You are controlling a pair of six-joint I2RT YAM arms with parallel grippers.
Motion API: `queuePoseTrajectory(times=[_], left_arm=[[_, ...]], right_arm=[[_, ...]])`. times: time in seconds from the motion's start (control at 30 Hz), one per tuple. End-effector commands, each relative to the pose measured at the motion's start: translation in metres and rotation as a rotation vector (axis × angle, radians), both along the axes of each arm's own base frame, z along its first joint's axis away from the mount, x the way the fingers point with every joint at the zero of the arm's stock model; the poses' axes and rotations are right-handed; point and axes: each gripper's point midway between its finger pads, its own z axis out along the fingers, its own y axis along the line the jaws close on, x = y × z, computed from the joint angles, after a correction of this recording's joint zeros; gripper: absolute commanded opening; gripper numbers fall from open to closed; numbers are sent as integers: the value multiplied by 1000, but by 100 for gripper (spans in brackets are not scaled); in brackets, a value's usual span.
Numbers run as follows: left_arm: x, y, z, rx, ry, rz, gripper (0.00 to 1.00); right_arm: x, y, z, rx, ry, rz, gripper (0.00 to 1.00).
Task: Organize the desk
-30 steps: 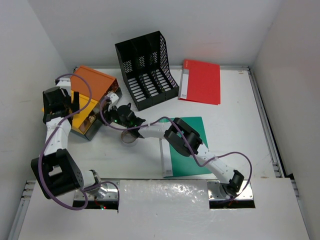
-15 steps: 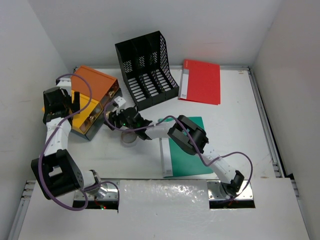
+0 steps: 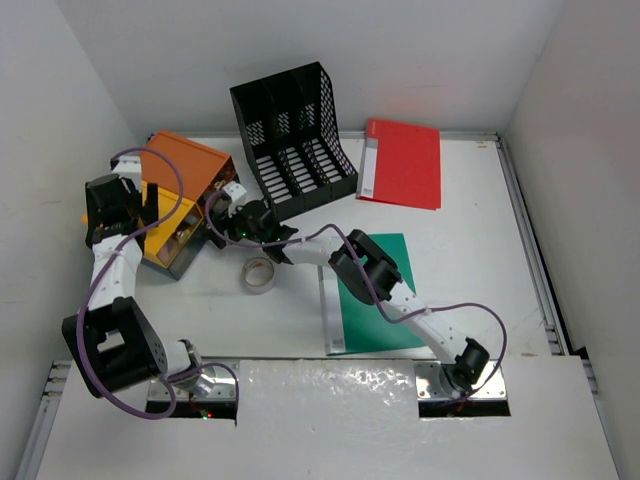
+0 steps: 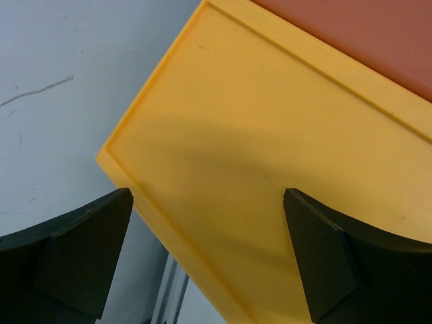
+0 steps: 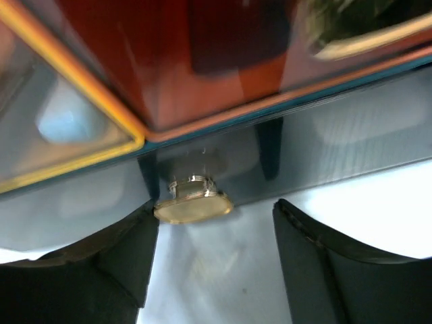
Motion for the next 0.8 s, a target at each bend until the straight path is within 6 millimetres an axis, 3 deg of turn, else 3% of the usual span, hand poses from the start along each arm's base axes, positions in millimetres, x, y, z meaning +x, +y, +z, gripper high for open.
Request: queuePoseTrajectory(times=[0.0, 0.13, 0.27, 0.77], left_arm=[[-25, -11, -49, -72, 175, -25, 94], [-25, -12, -53, -65, 183, -36, 94], [-24, -10, -55, -58, 192, -46, 94], [-19, -10, -60, -70, 210, -52, 94]], right_arm=[[0, 10, 13, 11, -81, 32, 63], [-7, 6, 26, 38, -153, 62, 58], [-12, 2, 54, 65, -263, 80, 54], [-14, 17, 66, 64, -415, 145, 54]])
